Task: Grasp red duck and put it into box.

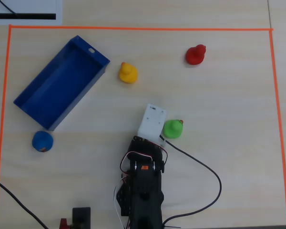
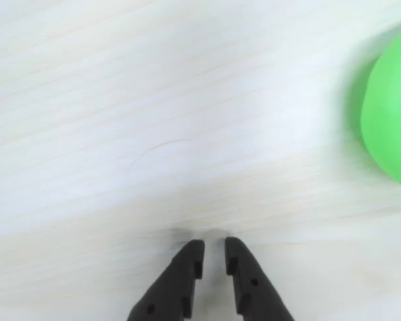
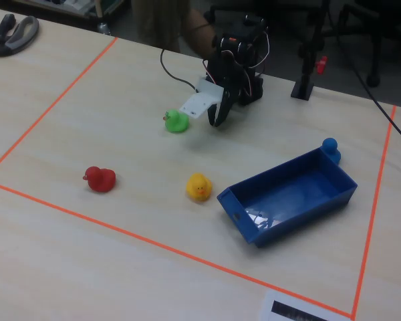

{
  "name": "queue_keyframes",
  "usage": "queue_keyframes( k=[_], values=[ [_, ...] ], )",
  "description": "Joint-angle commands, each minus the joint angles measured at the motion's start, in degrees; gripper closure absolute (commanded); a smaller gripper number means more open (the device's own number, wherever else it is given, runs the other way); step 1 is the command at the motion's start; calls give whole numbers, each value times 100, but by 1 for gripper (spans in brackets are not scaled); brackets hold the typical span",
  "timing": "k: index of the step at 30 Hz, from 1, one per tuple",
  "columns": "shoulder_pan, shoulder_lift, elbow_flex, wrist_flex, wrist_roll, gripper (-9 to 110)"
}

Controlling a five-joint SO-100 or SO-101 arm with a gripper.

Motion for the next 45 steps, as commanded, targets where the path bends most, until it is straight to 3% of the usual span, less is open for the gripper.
queue_keyframes(
  k=[1,42,45],
  values=[
    [35,-35,-18,123,-26,101],
    [-97,-35,-18,141,-413,101],
    [-325,-35,-18,123,-105,101]
  ],
)
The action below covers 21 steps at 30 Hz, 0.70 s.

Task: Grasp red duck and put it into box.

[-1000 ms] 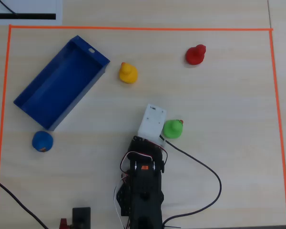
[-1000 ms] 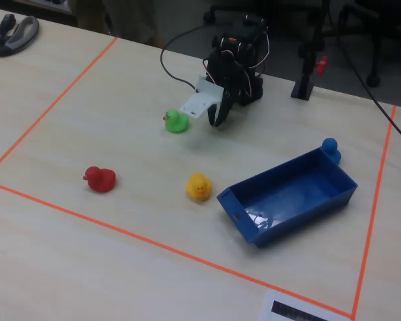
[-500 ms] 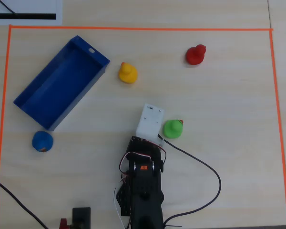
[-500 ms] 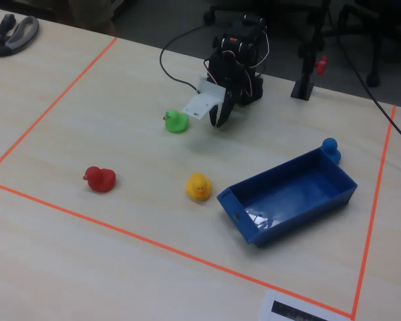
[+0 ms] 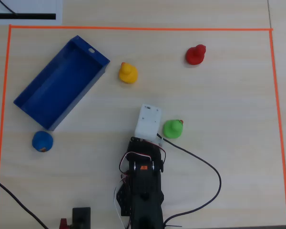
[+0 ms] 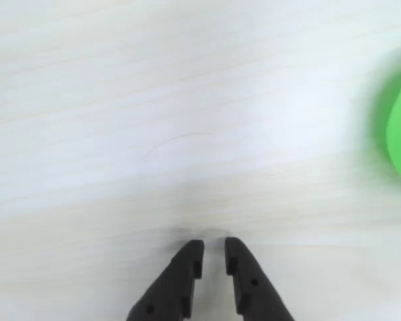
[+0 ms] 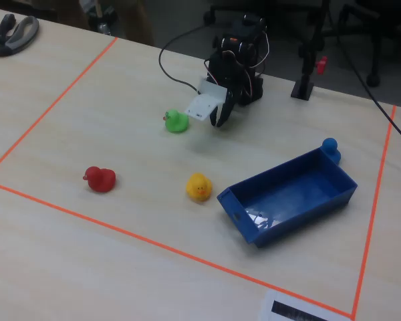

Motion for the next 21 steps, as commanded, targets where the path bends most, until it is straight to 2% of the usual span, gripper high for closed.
queue_keyframes(
  k=[1,4,8,14,21],
  values=[
    [-88,-44,-18,62,176,101],
    [211,-53,-35,9,-88,101],
    [817,-563,-466,-264,-510,92],
    [1213,-2540,-2241,-1090,-536,77],
    [1494,-4474,-4254,-1960,-492,67]
  ],
)
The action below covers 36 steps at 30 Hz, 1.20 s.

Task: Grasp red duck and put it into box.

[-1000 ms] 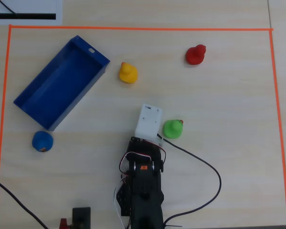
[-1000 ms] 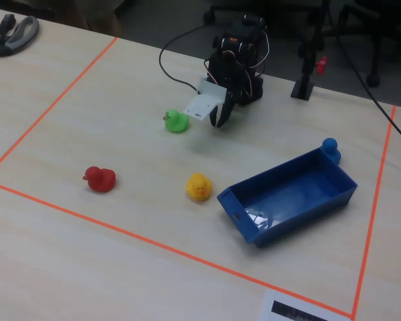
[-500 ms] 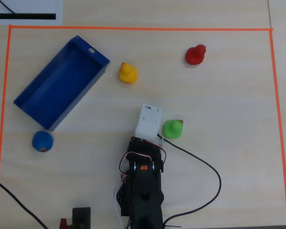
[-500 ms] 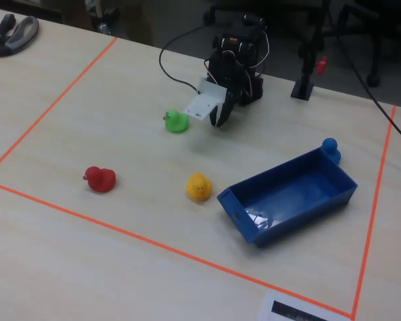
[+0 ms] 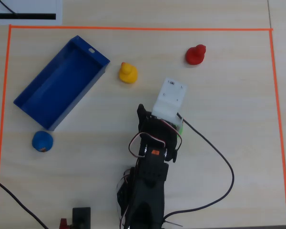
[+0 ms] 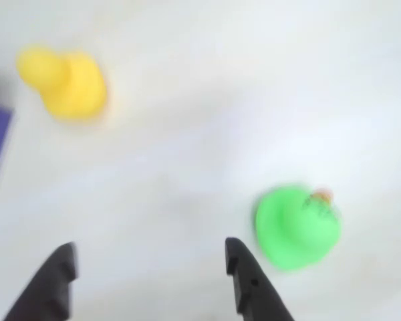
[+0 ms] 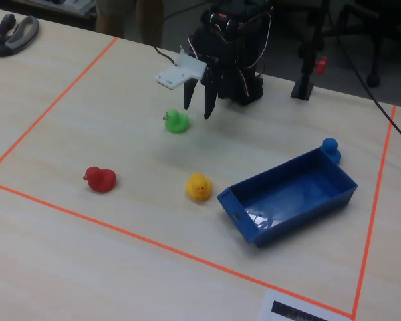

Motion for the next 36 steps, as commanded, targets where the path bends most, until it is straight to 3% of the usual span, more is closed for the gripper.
queue_keyframes(
  k=[1,14,25,36],
  values=[
    [185,-1134,-940,-510,18,67],
    [694,-3586,-2487,-3076,-290,66],
    [545,-5115,-2751,-4482,-483,66],
    [1503,-6038,-3305,-5616,-1266,66]
  ],
)
